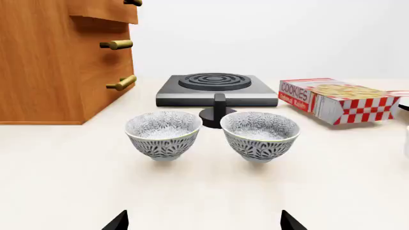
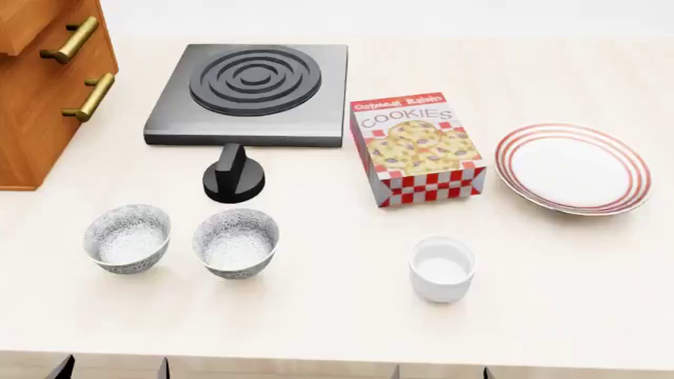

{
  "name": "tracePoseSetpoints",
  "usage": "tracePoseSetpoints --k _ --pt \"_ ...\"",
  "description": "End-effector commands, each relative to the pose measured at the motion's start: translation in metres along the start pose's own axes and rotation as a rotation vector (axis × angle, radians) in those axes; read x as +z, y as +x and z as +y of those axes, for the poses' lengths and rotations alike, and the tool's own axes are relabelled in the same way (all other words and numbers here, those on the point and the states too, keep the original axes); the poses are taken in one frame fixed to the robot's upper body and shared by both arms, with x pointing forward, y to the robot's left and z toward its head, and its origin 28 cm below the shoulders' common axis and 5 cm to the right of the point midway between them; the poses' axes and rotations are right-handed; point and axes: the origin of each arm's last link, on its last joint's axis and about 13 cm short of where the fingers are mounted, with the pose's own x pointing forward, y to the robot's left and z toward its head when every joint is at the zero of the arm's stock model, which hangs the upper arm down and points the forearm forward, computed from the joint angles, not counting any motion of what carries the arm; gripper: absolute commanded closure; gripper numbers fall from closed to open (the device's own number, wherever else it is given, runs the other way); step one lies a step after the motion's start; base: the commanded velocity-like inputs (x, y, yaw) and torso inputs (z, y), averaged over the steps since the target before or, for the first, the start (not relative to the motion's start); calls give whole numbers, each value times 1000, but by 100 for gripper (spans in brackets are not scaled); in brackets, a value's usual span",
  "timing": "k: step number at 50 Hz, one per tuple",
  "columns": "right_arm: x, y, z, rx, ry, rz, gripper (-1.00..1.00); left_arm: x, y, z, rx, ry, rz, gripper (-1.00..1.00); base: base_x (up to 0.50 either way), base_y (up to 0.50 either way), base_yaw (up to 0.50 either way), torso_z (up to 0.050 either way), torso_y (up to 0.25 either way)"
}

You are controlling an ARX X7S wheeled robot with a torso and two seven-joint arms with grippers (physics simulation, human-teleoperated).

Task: Pick the akita bowl from table center and place it on the plate.

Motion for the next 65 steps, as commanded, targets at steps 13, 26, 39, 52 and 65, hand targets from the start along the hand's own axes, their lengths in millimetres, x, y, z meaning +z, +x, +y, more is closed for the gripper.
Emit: tracePoseSetpoints --k 13,26,39,52,65 --pt "7 -4 -5 -30 -19 -43 -100 -1 -6 0 -55 -42 30 -100 0 0 0 0 0" --pt "79 -17 -37 -224 -14 -299 -100 72 15 16 -14 -56 -117 -100 0 0 0 0 0" --pt "94 -37 -60 -357 68 -401 -100 98 9 40 105 -85 -228 -100 262 0 0 0 0" --pt "95 -42 -64 -392 88 -419 -100 93 14 41 110 -94 -221 -100 244 0 0 0 0" --pt "98 -46 -67 -404 98 -448 -100 94 14 42 124 -95 -226 -100 500 0 0 0 0"
